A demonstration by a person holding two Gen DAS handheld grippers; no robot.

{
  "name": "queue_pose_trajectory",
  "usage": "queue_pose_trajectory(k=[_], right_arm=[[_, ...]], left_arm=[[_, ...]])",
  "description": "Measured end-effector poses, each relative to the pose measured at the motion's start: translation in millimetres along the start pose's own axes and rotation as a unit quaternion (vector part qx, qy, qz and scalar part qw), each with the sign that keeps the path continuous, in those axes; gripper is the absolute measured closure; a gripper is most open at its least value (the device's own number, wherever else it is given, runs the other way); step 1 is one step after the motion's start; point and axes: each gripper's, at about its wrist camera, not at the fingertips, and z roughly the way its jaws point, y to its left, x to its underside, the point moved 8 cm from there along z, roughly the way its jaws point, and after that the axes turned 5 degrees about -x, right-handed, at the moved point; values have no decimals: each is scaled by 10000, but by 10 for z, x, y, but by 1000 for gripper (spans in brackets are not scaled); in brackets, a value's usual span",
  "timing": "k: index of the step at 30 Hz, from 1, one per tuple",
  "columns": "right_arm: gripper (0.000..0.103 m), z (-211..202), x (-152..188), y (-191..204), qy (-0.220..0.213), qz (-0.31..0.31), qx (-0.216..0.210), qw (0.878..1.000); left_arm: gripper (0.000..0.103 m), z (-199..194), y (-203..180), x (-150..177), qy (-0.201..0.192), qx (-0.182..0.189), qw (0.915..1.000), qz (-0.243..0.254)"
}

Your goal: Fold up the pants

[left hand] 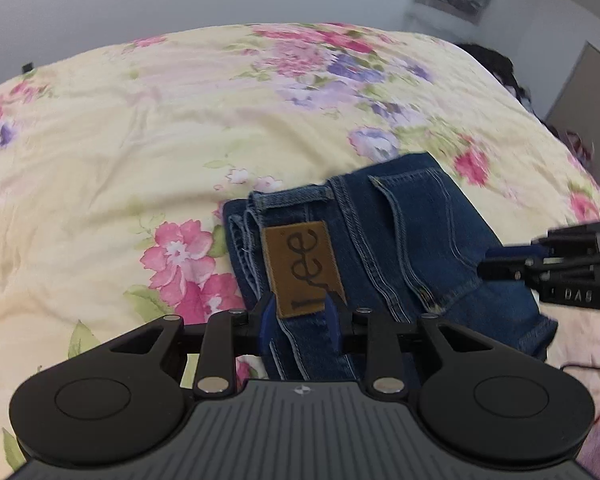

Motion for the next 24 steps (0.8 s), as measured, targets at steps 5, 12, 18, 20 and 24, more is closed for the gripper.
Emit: queue_pose_trajectory(k=[5, 12, 18, 20, 24], right_arm=[[86, -354, 274, -90, 55, -217, 288, 9993], [89, -196, 760, -348, 515, -100, 499, 9974], [89, -108, 770, -351, 655, -119, 528, 9964], [88, -156, 740, -349, 655, -105, 502, 9965], [79, -306, 659, -317, 507, -170, 460, 9975]], left_arm=[[72, -21, -321, 211, 243, 2, 9963, 828], [79, 356, -241, 468, 765, -256, 9933, 832], [77, 272, -191, 446, 858, -248, 9939, 647], [76, 184, -160, 430, 838, -265, 9943, 608], [62, -14, -51, 419, 686, -204, 9964, 458]])
